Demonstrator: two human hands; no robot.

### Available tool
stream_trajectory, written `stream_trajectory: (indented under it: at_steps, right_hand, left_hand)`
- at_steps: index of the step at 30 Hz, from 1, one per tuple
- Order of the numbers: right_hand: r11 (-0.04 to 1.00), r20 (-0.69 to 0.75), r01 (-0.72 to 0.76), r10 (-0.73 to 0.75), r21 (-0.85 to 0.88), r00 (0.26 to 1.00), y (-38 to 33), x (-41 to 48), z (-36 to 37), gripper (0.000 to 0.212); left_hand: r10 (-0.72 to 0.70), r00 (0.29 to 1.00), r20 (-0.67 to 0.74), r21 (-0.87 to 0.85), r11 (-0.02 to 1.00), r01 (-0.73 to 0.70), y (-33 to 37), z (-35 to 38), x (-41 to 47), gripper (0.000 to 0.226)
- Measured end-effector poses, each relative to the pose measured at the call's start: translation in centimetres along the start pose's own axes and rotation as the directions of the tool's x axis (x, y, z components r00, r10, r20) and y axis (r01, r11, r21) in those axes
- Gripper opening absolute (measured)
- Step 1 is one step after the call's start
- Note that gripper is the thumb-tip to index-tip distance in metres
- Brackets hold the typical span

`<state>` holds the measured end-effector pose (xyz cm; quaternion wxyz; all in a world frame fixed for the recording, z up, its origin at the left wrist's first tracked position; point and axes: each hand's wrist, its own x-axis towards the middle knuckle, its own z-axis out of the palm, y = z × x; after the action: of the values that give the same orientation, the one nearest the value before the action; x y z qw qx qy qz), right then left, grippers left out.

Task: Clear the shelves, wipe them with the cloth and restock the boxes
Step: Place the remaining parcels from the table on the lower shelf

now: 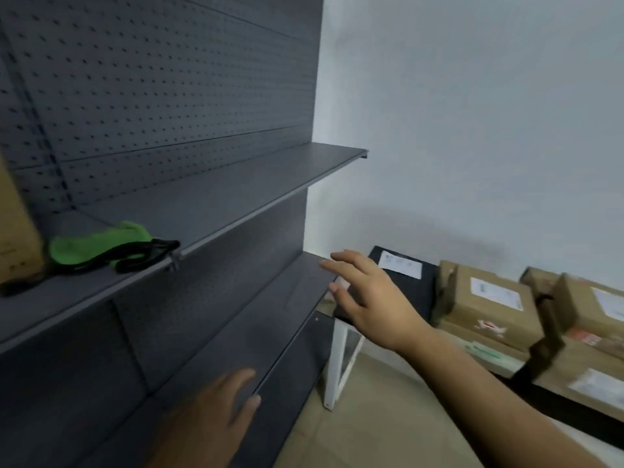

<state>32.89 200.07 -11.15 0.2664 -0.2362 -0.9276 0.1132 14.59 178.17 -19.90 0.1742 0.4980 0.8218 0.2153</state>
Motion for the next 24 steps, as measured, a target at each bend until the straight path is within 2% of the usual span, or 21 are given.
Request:
stream_trajectory:
  at_steps: [4,10,16,24]
  right_hand:
    - [0.972,-0.050,-0.216,0.212,-0.092,0.976,5.0,-6.8,-3.1,0.041]
    - [0.859,-0.131,-0.483,0.466,-0.170,0.875,10.6,-16.3,-7.8,0.041]
    - [0.766,-0.184,-0.617,0.590,-0.180,0.786,16.2,-23.1,-12.1,0.041]
    - [0.707,-0.192,-0.686,0.659,-0.170,0.727,24.8,-27.6,-16.9,0.042]
  left_hand:
    - [0.151,0.988,0.044,0.038,0.988,-0.152,4.6,2.0,1.6,0.042]
    - [0.298,0.949,0.106,0.098,0.946,-0.308,12.2,5.8,3.6,0.038]
    - [0.367,0.916,0.161,0.034,0.926,-0.377,18.8,11.2,6.7,0.037]
    - [0.386,0.916,0.106,-0.017,0.922,-0.387,27.2,16.1,11.1,0.039]
